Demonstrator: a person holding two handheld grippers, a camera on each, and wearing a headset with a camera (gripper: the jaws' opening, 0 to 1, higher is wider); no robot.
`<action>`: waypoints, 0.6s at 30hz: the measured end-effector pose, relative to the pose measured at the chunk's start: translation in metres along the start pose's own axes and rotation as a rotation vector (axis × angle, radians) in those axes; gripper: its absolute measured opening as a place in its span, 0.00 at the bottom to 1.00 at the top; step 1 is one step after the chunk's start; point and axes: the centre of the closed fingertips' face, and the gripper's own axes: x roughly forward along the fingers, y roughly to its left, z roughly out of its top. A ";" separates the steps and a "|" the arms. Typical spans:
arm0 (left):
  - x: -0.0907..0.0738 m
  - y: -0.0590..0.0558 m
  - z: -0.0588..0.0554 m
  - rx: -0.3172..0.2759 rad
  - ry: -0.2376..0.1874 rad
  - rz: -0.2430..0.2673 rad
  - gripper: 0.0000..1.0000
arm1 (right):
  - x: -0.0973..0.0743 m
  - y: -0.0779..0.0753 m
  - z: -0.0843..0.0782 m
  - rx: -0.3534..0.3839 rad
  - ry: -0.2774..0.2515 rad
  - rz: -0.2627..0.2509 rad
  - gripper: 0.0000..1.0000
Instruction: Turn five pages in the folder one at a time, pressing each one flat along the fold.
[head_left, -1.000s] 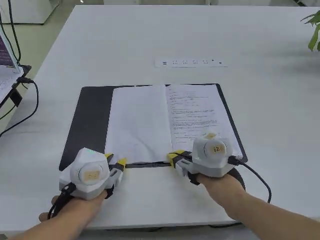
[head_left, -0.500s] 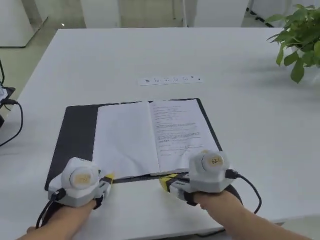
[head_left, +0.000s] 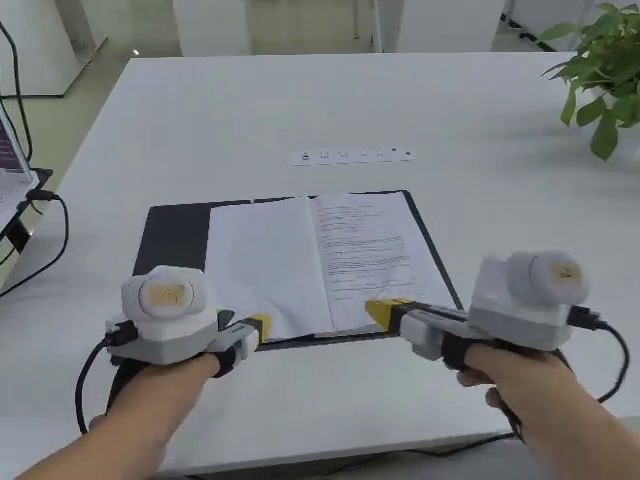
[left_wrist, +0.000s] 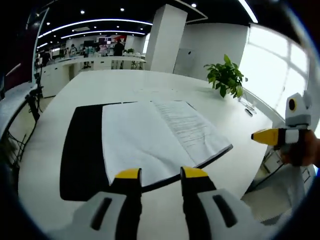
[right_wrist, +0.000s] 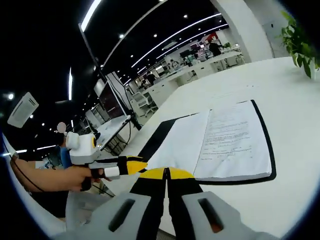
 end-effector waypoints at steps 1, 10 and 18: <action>-0.006 -0.001 0.005 -0.002 -0.015 0.005 0.33 | -0.006 -0.002 0.003 -0.031 -0.003 -0.016 0.00; -0.065 0.003 0.042 -0.056 -0.130 0.074 0.58 | -0.058 -0.037 0.035 -0.115 -0.097 -0.212 0.17; -0.094 0.018 0.042 -0.081 -0.164 0.139 0.78 | -0.076 -0.046 0.043 -0.132 -0.158 -0.262 0.65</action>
